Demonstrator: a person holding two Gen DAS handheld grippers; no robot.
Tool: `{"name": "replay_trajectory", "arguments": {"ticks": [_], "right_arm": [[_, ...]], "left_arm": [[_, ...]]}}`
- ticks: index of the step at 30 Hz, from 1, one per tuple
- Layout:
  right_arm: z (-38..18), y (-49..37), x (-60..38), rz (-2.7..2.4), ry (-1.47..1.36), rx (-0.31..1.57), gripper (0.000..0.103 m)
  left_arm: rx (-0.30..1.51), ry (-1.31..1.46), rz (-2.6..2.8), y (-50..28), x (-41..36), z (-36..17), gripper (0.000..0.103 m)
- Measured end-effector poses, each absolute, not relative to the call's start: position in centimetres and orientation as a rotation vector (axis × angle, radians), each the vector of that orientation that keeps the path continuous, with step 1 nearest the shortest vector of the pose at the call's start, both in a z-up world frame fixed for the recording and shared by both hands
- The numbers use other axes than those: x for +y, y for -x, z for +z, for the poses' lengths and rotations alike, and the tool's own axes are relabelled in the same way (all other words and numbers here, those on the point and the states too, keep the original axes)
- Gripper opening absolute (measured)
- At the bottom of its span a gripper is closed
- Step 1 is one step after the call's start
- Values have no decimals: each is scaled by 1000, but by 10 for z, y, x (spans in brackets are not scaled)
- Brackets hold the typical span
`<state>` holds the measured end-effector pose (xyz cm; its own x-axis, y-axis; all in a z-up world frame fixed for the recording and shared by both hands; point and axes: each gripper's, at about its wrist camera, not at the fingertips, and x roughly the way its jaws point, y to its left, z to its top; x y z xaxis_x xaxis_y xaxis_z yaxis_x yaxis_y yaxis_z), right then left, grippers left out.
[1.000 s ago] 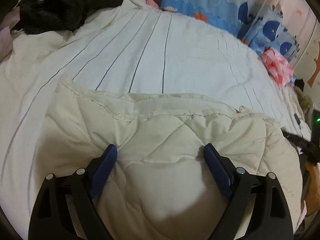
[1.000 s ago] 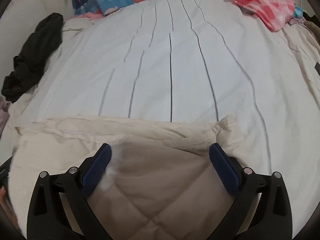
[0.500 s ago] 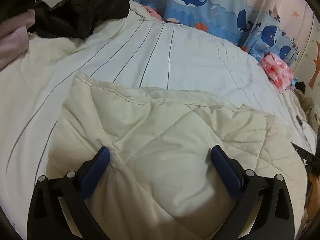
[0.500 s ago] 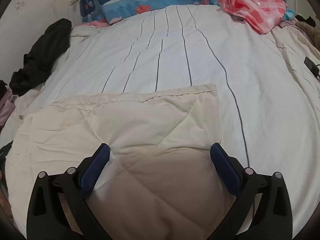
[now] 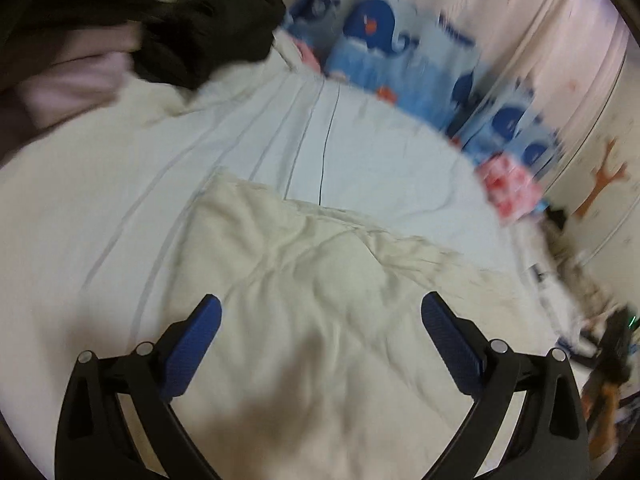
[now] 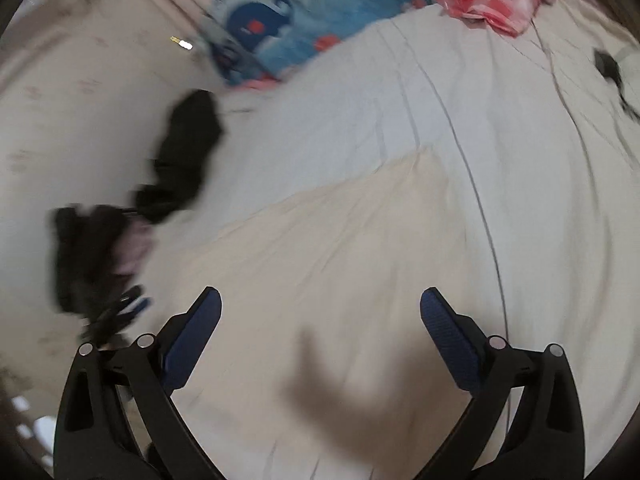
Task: Fold large clothes
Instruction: 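Grasp the edge of the folded jacket with both grippers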
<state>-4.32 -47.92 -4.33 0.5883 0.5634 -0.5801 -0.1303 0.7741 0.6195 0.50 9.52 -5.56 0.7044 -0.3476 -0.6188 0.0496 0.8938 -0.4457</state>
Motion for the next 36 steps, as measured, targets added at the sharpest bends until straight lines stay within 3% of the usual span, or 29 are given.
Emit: {"name": "replay_trajectory", "arguments": {"ticks": [5,11,20,25,29,34,36], "right_arm": [[-93,119,-507,511,-803,968,96],[-143,119,-519,496,-991,998,96],[-137,84,-520,395,-923,973,97],[-113,86,-519,558,-961,816,97],[-150,73,-520,455,-910,968,96],[-137,74,-511,558,-940,870,97],[-144,60,-506,485,-855,954,96]], "left_arm": [[843,597,-277,58,137,-71,96],[917,806,-328,91,149,-105,96],[998,956,-354,92,141,-151,96],[913,973,-394,83,140,-140,96],[939,950,-388,79,137,-152,96],[894,980,-428,79,142,-153,96],[951,951,-378,67,138,-159,96]]}}
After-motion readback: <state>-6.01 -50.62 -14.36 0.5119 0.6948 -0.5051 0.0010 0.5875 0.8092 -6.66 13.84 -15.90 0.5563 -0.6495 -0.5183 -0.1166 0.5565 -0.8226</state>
